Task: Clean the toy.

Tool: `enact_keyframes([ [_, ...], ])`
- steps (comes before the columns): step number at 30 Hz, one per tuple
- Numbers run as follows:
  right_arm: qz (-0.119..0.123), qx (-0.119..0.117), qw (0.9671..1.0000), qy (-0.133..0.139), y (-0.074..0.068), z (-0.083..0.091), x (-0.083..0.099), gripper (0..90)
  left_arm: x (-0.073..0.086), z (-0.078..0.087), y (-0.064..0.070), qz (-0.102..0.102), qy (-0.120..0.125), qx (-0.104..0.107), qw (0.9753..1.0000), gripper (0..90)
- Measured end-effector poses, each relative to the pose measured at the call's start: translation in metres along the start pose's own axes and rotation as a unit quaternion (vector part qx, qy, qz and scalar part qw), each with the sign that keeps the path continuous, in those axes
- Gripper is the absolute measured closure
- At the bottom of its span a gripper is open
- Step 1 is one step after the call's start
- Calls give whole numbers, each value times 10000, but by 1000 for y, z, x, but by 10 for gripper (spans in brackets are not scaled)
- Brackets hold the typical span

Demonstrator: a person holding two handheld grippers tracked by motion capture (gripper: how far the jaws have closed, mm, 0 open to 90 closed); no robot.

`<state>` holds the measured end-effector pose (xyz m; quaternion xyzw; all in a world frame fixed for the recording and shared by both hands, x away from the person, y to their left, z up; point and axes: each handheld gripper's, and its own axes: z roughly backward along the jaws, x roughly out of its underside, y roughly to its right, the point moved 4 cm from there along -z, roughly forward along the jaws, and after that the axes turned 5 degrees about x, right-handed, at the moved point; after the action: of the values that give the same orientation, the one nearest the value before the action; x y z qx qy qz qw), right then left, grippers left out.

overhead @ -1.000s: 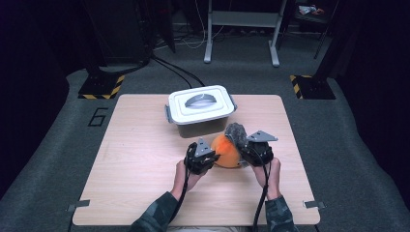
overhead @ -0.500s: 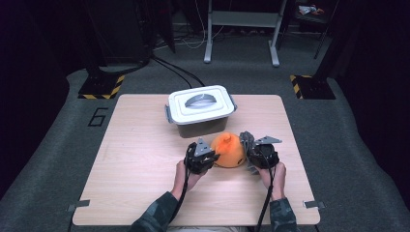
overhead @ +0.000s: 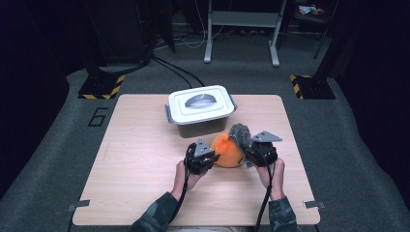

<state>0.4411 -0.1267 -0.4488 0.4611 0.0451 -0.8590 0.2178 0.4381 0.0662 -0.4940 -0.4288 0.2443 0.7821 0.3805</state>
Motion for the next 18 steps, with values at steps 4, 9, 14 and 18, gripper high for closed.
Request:
enact_keyframes([
  [4, -18, -25, 9999, -165, -2, -12, 4, 700, 1, 0, -1, 27, 7, -3, 10000, 778],
  [9, -282, 6, 9990, -337, 12, -21, 20, 700, 0, -1, 0, 12, 25, -6, 10000, 777],
  [14, -500, 159, 9959, -741, 24, -35, 42, 702, 0, -1, 0, 10, 44, -7, 10000, 776],
  [18, -519, 186, 9927, -1075, 28, -47, 58, 701, 0, -1, 0, 35, 63, -1, 10000, 772],
])
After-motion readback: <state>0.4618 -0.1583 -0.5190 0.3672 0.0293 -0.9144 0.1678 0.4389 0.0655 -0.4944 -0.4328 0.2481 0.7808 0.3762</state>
